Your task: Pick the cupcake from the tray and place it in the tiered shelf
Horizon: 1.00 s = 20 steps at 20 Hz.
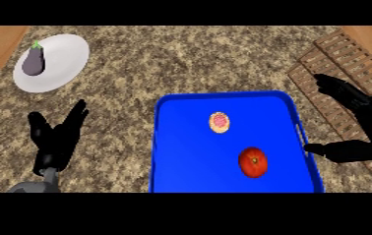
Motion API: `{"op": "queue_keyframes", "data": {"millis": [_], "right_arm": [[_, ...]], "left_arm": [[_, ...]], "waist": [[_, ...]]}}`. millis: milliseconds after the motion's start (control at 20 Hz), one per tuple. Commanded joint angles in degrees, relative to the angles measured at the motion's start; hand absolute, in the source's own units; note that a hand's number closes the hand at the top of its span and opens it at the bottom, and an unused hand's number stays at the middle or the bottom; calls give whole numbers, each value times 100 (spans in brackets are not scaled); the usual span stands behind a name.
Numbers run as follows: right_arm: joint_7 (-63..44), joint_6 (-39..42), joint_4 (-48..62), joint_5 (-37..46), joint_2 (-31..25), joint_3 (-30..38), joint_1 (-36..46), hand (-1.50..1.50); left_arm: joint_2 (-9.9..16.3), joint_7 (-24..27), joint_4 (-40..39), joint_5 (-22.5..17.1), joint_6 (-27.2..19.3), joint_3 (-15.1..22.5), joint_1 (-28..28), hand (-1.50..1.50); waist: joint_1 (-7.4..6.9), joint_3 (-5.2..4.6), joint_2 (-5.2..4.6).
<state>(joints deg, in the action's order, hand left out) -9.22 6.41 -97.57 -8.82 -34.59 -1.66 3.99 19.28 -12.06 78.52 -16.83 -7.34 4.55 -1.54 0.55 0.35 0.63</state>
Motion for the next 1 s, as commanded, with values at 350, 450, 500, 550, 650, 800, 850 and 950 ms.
{"op": "queue_keyframes", "data": {"millis": [350, 450, 500, 550, 650, 800, 850, 950], "right_arm": [[-3748, -334, -1436, 659, 99, -1224, 1411, -150], [-4273, -339, -1357, 811, 170, -1284, 1785, -150], [-3916, -424, -1083, 1230, 296, -1405, 1566, -150], [-4648, -613, -1274, 1428, 509, -1728, 2057, -150], [-4981, -611, -1178, 1758, 625, -1886, 2122, -150], [-5232, -522, -495, 2088, 1020, -2169, 2635, -150], [-5247, -472, -249, 2066, 1212, -2098, 2860, -150], [-5684, -469, -499, 2277, 1369, -2508, 2717, -150]], "left_arm": [[-195, -383, -116, 82, 10, 100, -199, 0], [-169, -5, -350, 40, 249, 2, 5, 0], [-202, -112, -137, 30, 224, 28, 112, 0], [-303, -316, 60, 158, -6, 172, 51, 0], [-341, -96, -79, 155, 80, 89, 13, 0], [28, -559, 293, -89, 398, -98, 53, 0], [-192, -111, -332, 155, 254, -96, -67, 0], [-211, 135, -481, 47, 411, -198, 50, 0]], "waist": [[-135, -48, -61], [-133, -50, -68], [-124, -41, -66], [-166, -46, -59], [-114, -44, -61], [-172, -39, -61], [-127, -41, -75], [-104, -45, -66]]}}
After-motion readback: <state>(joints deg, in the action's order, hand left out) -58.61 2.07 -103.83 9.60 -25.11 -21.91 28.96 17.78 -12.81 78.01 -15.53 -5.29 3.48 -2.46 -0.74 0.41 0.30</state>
